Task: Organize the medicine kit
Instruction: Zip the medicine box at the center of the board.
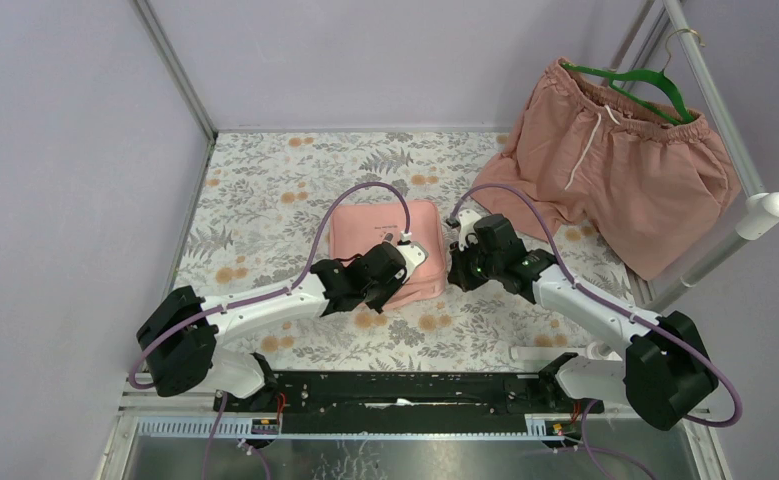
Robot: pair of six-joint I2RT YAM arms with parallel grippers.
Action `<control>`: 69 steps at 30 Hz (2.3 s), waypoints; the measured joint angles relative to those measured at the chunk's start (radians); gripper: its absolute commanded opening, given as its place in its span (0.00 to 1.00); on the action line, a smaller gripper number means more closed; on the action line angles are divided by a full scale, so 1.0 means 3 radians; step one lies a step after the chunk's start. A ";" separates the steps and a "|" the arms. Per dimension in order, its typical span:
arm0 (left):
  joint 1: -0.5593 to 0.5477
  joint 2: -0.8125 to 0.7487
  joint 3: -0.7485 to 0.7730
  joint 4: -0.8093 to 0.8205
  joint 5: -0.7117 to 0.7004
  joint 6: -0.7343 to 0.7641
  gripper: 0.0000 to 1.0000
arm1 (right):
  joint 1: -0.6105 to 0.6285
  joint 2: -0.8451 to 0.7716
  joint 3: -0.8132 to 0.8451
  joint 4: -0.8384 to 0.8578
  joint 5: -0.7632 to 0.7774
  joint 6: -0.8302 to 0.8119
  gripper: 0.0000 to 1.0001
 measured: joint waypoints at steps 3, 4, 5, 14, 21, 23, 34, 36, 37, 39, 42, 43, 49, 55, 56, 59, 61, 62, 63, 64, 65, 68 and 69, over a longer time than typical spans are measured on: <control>0.0000 0.0000 0.0000 0.0004 -0.0005 0.0000 0.00 | -0.0008 0.0014 0.0010 0.0001 -0.0005 -0.0009 0.00; 0.0000 0.0000 0.0000 0.0004 -0.0005 -0.0001 0.00 | -0.0009 0.0014 0.0010 0.0003 -0.0019 -0.0028 0.00; 0.0001 0.0000 0.0000 0.0004 -0.0005 -0.0001 0.00 | -0.0013 0.0014 0.0010 0.0003 -0.0038 -0.0051 0.00; 0.0001 0.0000 0.0000 -0.0071 -0.0005 -0.0001 0.00 | -0.0036 -0.0028 -0.0006 -0.0019 -0.0470 -0.0196 0.00; 0.0001 0.0000 0.0001 -0.0201 -0.0006 0.0015 0.00 | 0.0151 -0.0042 -0.0043 -0.0111 -0.0557 -0.0219 0.00; 0.0001 0.0000 0.0001 -0.0216 -0.0006 0.0022 0.00 | 0.0178 -0.0048 -0.0057 -0.0107 -0.0547 -0.0215 0.00; 0.0005 -0.0013 0.0001 -0.0257 -0.0005 0.0028 0.00 | 0.0217 -0.0209 -0.0301 0.0191 -0.0595 0.0104 0.00; 0.0011 -0.0014 0.0001 -0.0278 -0.0006 0.0027 0.00 | 0.0219 -0.0228 -0.0397 0.0333 -0.0694 0.0201 0.00; 0.0014 -0.0018 0.0001 -0.0295 -0.0006 0.0028 0.00 | 0.0219 -0.0235 -0.0440 0.0387 -0.0739 0.0245 0.00; 0.0015 -0.0022 0.0001 -0.0317 -0.0008 0.0028 0.00 | 0.0230 -0.0237 -0.0514 0.0510 -0.0853 0.0333 0.00; 0.0015 -0.0027 0.0001 -0.0329 -0.0005 0.0028 0.00 | 0.0296 -0.0226 -0.0584 0.0669 -0.0946 0.0449 0.00; 0.0015 -0.0029 0.0001 -0.0334 -0.0005 0.0028 0.00 | 0.0328 -0.0221 -0.0605 0.0721 -0.0951 0.0484 0.00; 0.0015 -0.0034 0.0001 -0.0354 0.0000 0.0027 0.00 | 0.0449 -0.0184 -0.0636 0.0896 -0.0898 0.0679 0.00; 0.0017 -0.0042 0.0001 -0.0351 0.0024 0.0018 0.00 | 0.0553 -0.0047 -0.0636 0.1108 -0.0806 0.0940 0.00; 0.0017 -0.0043 0.0001 -0.0347 0.0034 0.0010 0.00 | 0.0580 -0.0013 -0.0635 0.1164 -0.0788 0.0983 0.00; -0.0005 -0.0045 0.0001 -0.0336 0.0051 -0.0017 0.00 | 0.0665 0.0085 -0.0623 0.1312 -0.0706 0.1114 0.00; -0.0028 -0.0045 0.0001 -0.0324 0.0058 -0.0039 0.00 | 0.0722 0.0161 -0.0585 0.1386 -0.0640 0.1199 0.00; -0.0039 -0.0046 0.0000 -0.0314 0.0062 -0.0056 0.00 | 0.0748 0.0197 -0.0571 0.1434 -0.0613 0.1236 0.00; -0.0055 -0.0048 0.0000 -0.0304 0.0067 -0.0076 0.00 | 0.0767 0.0226 -0.0559 0.1467 -0.0593 0.1270 0.00; -0.0074 -0.0055 -0.0006 -0.0284 0.0076 -0.0102 0.00 | 0.0786 0.0253 -0.0547 0.1493 -0.0568 0.1302 0.00; -0.0089 -0.0062 -0.0014 -0.0262 0.0085 -0.0121 0.00 | 0.0805 0.0284 -0.0537 0.1530 -0.0544 0.1339 0.00; -0.0141 -0.0108 -0.0064 -0.0173 0.0127 -0.0205 0.00 | 0.0855 0.0370 -0.0496 0.1610 -0.0521 0.1415 0.00; -0.0155 -0.0127 -0.0079 -0.0146 0.0136 -0.0234 0.00 | 0.0874 0.0401 -0.0476 0.1625 -0.0520 0.1432 0.00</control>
